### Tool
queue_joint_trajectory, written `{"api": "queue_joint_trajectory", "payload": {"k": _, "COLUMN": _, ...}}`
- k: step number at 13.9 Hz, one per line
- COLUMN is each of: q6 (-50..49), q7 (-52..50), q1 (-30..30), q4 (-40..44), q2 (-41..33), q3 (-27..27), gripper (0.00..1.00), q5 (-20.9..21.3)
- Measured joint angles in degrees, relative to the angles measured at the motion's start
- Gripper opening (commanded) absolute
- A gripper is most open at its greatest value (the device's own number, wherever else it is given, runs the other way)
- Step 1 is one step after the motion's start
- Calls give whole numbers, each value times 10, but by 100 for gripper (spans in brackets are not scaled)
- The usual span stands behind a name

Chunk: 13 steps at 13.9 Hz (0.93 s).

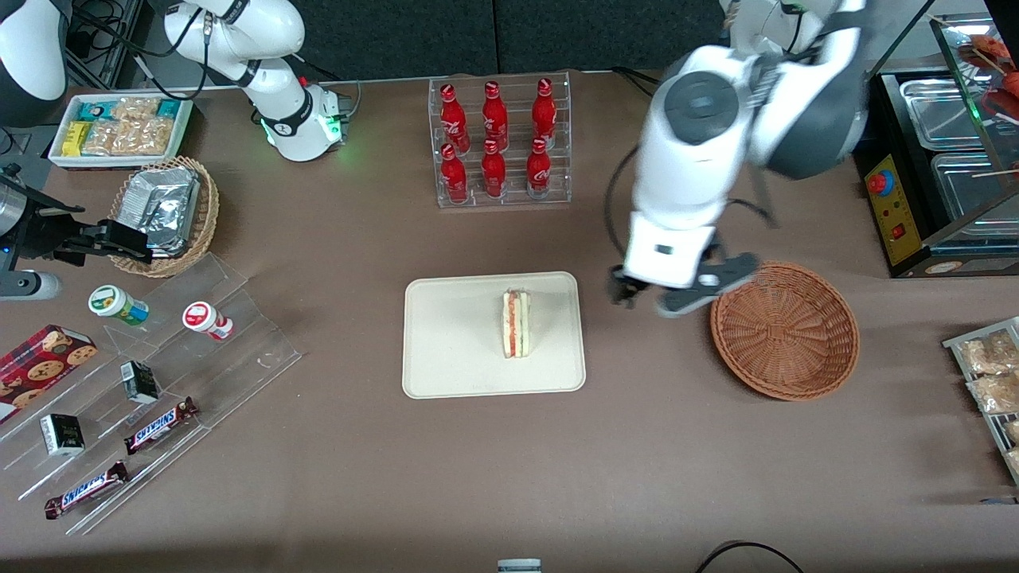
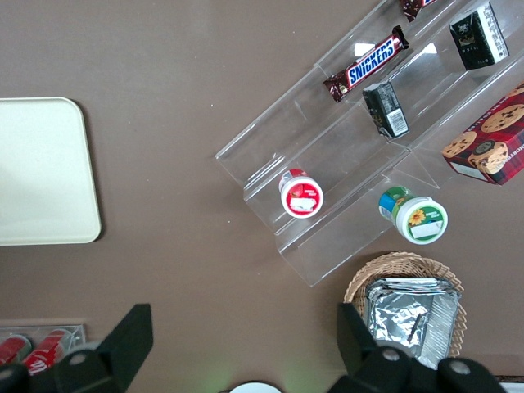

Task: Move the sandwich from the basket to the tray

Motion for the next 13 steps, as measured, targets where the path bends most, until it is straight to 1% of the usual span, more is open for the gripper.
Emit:
{"api": "queue_joint_trajectory", "payload": {"k": 2, "q6": -10, "q7": 10, "q1": 47, "q4": 4, "q2": -14, "q3": -8, "gripper": 99, "q5": 0}}
{"api": "queue_joint_trajectory", "payload": {"k": 3, "q6": -21, "q7": 30, "q1": 80, "q4": 7, "q2": -18, "q3": -24, "gripper": 99, "q5": -2}}
{"api": "queue_joint_trajectory", "payload": {"k": 7, "q6": -101, "q7": 156, "q1": 250, "q4": 29, "q2": -35, "q3": -146, "gripper": 99, "q5": -13}}
{"api": "queue_joint_trajectory", "payload": {"k": 8, "q6": -120, "q7": 184, "q1": 283, "q4": 32, "q2": -43, "q3": -169, "gripper": 99, "q5": -14}}
{"api": "queue_joint_trajectory", "payload": {"k": 13, "q6": -209, "q7": 292, "q1": 393, "q4": 24, "q2": -91, "q3": -233, "gripper": 99, "q5": -16}}
